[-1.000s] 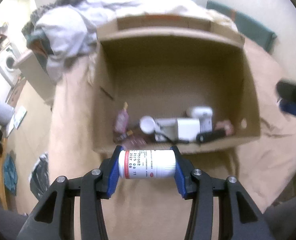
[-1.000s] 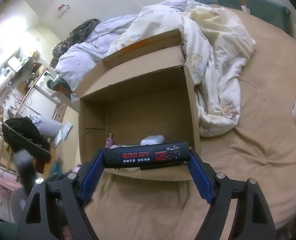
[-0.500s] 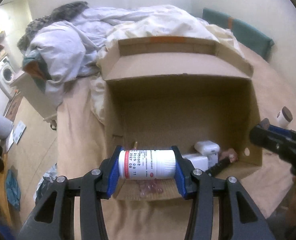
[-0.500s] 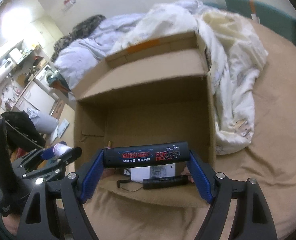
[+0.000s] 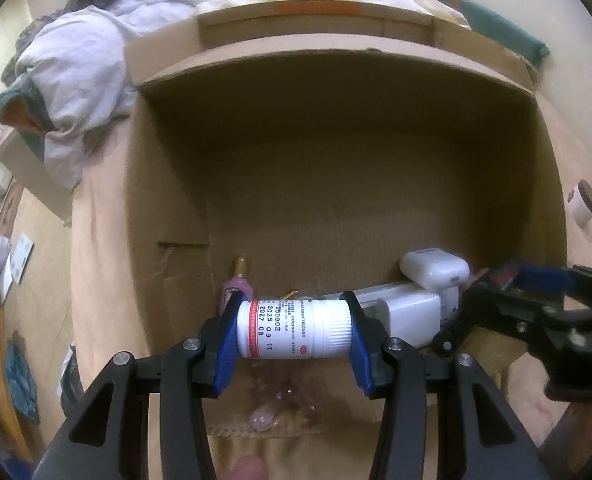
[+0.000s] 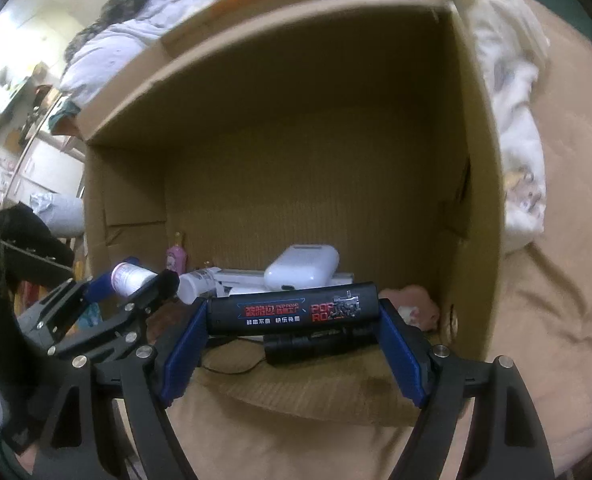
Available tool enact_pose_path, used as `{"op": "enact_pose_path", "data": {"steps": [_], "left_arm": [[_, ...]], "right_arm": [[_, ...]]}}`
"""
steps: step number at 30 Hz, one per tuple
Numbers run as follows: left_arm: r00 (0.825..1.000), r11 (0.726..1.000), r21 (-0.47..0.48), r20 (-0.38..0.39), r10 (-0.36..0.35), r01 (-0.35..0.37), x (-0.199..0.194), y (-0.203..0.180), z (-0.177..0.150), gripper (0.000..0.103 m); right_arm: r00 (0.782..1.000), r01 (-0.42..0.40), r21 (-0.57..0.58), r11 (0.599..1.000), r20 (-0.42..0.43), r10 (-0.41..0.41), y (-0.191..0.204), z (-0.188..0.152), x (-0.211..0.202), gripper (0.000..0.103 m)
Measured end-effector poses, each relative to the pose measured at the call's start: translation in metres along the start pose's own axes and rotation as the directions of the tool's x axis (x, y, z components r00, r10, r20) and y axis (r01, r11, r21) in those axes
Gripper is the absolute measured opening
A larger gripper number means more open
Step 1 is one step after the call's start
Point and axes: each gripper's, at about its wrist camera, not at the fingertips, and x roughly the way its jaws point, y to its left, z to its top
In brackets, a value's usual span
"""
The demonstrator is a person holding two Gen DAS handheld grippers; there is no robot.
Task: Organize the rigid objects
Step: 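Lower the pill bottle and power bank into the box and open both grippers, then withdraw both grippers from the box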
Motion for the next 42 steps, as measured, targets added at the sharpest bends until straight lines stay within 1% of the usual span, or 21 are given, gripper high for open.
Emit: {"op": "enact_pose_path", "data": {"steps": [2, 5, 7, 11, 13, 14, 15, 16, 17, 19, 21, 22, 25, 26, 27, 30, 32, 33, 37, 40, 42], "left_arm": [[1.0, 1.0, 0.001, -0.009, 0.007, -0.007, 0.004, -0.001, -0.001, 0.043], [0.999, 1.0, -0.02, -0.043, 0.0, -0.001, 0.009, 0.004, -0.001, 0.043], [0.999, 0.999, -0.047, -0.049, -0.008, 0.005, 0.01, 0.008, -0.002, 0.043], [0.998, 0.999, -0.049, -0.06, 0.002, -0.005, 0.013, 0.009, -0.001, 0.043], [0.998, 0.998, -0.056, -0.069, -0.005, 0.001, 0.015, 0.01, -0.001, 0.045], [0.998, 0.998, -0.057, -0.068, -0.008, 0.004, 0.015, 0.01, -0.001, 0.051], [0.998, 0.999, -0.054, -0.066, -0.007, 0.003, 0.014, 0.009, -0.001, 0.064], [0.998, 0.999, -0.053, -0.064, -0.007, 0.003, 0.012, 0.009, -0.001, 0.07], [0.998, 0.998, -0.058, -0.057, -0.016, 0.012, 0.009, 0.008, -0.002, 0.074], [0.998, 0.997, -0.066, -0.047, -0.036, 0.033, 0.005, 0.008, -0.001, 0.075], [0.998, 0.996, -0.075, -0.043, -0.054, 0.051, 0.0, 0.008, 0.001, 0.087], [0.997, 0.994, -0.083, -0.038, -0.07, 0.066, -0.004, 0.008, 0.002, 0.088], [0.997, 0.992, -0.103, -0.014, -0.08, 0.078, -0.018, 0.008, 0.005, 0.091], [0.997, 0.992, -0.104, -0.002, -0.074, 0.074, -0.024, 0.007, 0.006, 0.095], [0.998, 0.993, -0.101, 0.018, -0.066, 0.068, -0.03, 0.007, 0.006, 0.097], [0.998, 0.996, -0.081, 0.056, -0.029, 0.033, -0.048, 0.006, 0.006, 0.097], [0.997, 0.996, -0.086, 0.081, 0.013, -0.006, -0.063, 0.007, 0.006, 0.097], [0.995, 0.996, -0.089, 0.093, 0.017, -0.009, -0.07, 0.009, 0.006, 0.097], [0.989, 0.993, -0.121, 0.15, 0.011, 0.007, -0.099, 0.025, 0.007, 0.097], [0.982, 0.99, -0.137, 0.186, 0.014, 0.012, -0.125, 0.035, 0.001, 0.097], [0.979, 0.989, -0.145, 0.204, 0.014, 0.016, -0.14, 0.04, -0.005, 0.097]], "right_arm": [[1.0, 0.021, 0.005, 1.0, -0.005, -0.021, 0.0, 0.001, 0.003, 0.086], [1.0, 0.026, -0.001, 1.0, -0.006, -0.026, 0.004, 0.002, 0.004, 0.086], [0.999, 0.032, -0.004, 0.999, -0.008, -0.032, 0.004, 0.002, 0.005, 0.086], [0.999, 0.036, -0.002, 0.999, -0.006, -0.036, 0.004, 0.003, 0.004, 0.086], [0.999, 0.037, -0.001, 0.999, 0.003, -0.037, 0.006, 0.003, 0.004, 0.086], [0.999, 0.034, 0.004, 0.999, 0.006, -0.034, 0.006, 0.003, 0.003, 0.088], [1.0, 0.025, 0.012, 1.0, 0.01, -0.026, 0.005, 0.003, 0.001, 0.094], [1.0, 0.016, 0.02, 1.0, 0.018, -0.017, 0.003, 0.002, -0.001, 0.097], [1.0, 0.012, 0.026, 1.0, 0.028, -0.012, 0.002, 0.003, -0.004, 0.099], [0.998, 0.009, 0.033, 0.999, 0.057, -0.011, -0.001, 0.004, -0.011, 0.099], [0.995, 0.015, 0.033, 0.999, 0.097, -0.018, -0.001, 0.005, -0.019, 0.099], [0.993, 0.019, 0.029, 0.999, 0.12, -0.023, -0.001, 0.006, -0.024, 0.099], [0.984, 0.028, 0.03, 0.999, 0.178, -0.033, -0.001, 0.009, -0.038, 0.099], [0.981, 0.024, 0.034, 0.999, 0.194, -0.03, -0.002, 0.009, -0.043, 0.099], [0.979, 0.02, 0.036, 0.999, 0.204, -0.026, 0.0, 0.009, -0.046, 0.099], [0.971, 0.001, 0.032, 0.999, 0.239, -0.009, 0.002, 0.009, -0.058, 0.099], [0.965, 0.005, 0.026, 1.0, 0.262, -0.012, 0.003, 0.006, -0.068, 0.099], [0.962, 0.012, 0.024, 1.0, 0.273, -0.018, 0.006, 0.006, -0.073, 0.099], [0.953, 0.012, 0.011, 1.0, 0.303, -0.015, 0.013, -0.003, -0.094, 0.099], [0.943, 0.026, 0.01, 1.0, 0.332, -0.028, 0.021, -0.012, -0.116, 0.099], [0.934, 0.015, 0.0, 1.0, 0.357, -0.014, 0.029, -0.02, -0.132, 0.099]]}}
